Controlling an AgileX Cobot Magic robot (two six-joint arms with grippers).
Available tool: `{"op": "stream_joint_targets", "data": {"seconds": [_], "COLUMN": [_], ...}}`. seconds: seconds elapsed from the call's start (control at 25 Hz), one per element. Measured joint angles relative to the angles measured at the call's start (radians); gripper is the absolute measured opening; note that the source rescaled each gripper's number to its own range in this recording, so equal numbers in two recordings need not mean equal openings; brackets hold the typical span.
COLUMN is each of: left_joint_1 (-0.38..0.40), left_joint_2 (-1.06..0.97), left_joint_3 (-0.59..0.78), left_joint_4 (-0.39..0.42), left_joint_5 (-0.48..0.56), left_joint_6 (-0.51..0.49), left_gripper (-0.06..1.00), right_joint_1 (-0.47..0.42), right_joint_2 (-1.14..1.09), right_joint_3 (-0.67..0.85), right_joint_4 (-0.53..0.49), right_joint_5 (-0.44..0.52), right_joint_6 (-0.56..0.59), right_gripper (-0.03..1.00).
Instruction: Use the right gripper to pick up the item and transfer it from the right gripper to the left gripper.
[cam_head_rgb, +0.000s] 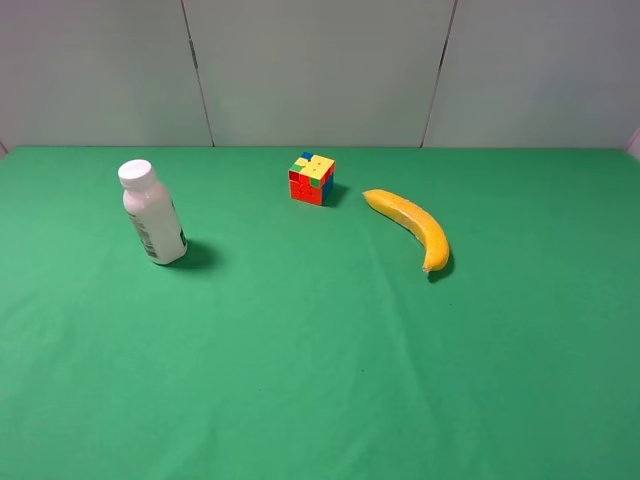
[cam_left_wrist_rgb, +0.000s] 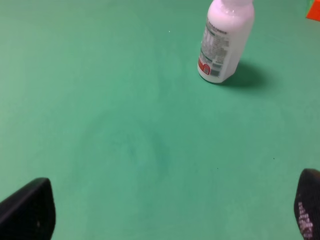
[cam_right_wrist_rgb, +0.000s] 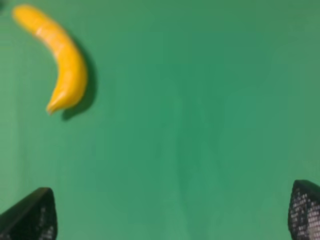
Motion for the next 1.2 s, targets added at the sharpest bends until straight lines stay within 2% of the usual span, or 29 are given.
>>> {"op": "stream_joint_targets", "data": {"seconds": [0.24, 0.64, 0.92, 1.2], "left_joint_1": [0.0, 0.0, 0.0, 0.0], "left_joint_2": [0.0, 0.0, 0.0, 0.0], "left_joint_3": [0.0, 0.0, 0.0, 0.0], "left_joint_4": [0.0, 0.0, 0.0, 0.0], "left_joint_5": [0.0, 0.0, 0.0, 0.0], "left_joint_6": [0.0, 0.0, 0.0, 0.0], "left_gripper": [0.93, 0.93, 0.93, 0.93], "right_joint_1": [0.092, 0.093, 0.098, 0.195], "right_joint_2": [0.289, 0.732, 0.946, 1.088], "right_joint_3": [-0.092, -0.349, -0.47, -0.504], "right_joint_4": [-0.022, 0.041, 0.144, 0.157], "right_joint_5": [-0.053, -0.066, -0.083, -0.143], "right_joint_6": [-0.005, -0.092, -0.177, -0.194], "right_gripper": [0.99, 0.99, 0.99, 0.99]}}
